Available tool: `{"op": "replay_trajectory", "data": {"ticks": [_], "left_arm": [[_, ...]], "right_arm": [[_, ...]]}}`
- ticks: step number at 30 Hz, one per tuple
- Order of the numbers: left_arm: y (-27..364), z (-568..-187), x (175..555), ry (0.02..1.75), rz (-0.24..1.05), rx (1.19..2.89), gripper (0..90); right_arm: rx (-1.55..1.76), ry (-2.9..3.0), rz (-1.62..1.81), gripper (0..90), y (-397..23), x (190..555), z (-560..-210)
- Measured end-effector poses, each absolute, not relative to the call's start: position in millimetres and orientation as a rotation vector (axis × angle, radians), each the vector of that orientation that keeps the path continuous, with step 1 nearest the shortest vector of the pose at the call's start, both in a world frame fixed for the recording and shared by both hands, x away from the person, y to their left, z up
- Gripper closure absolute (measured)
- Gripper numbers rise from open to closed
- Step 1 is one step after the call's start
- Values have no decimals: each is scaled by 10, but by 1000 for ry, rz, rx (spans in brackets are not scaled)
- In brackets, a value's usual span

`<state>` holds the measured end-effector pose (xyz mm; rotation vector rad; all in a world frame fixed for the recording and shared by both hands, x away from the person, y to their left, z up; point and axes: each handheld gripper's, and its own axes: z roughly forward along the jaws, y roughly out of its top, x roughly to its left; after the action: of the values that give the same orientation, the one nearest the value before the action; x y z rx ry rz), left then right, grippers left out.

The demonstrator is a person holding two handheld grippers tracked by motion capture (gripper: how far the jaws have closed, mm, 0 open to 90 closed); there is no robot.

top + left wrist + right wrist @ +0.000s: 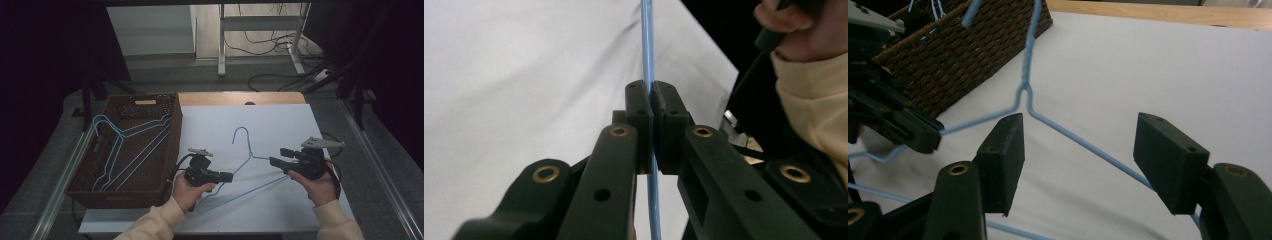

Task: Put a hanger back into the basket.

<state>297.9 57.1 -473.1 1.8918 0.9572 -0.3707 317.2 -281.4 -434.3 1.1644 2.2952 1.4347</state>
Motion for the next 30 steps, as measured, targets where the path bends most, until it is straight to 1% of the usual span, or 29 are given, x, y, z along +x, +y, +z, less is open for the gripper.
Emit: {"op": "replay_trajectory", "data": {"ticks": [8, 15, 30], "left_arm": [[619, -4471, 2913, 899, -360, 1857, 864], [718, -4324, 2923, 895, -342, 1837, 864], [1148, -3995, 2932, 880, -274, 1774, 864]], "right_arm": [[1170, 2229, 1475, 374, -2954, 3070, -4282], [1190, 2199, 1489, 375, -3035, 3020, -4274], [1189, 2215, 1474, 365, -3068, 3051, -4333]]}}
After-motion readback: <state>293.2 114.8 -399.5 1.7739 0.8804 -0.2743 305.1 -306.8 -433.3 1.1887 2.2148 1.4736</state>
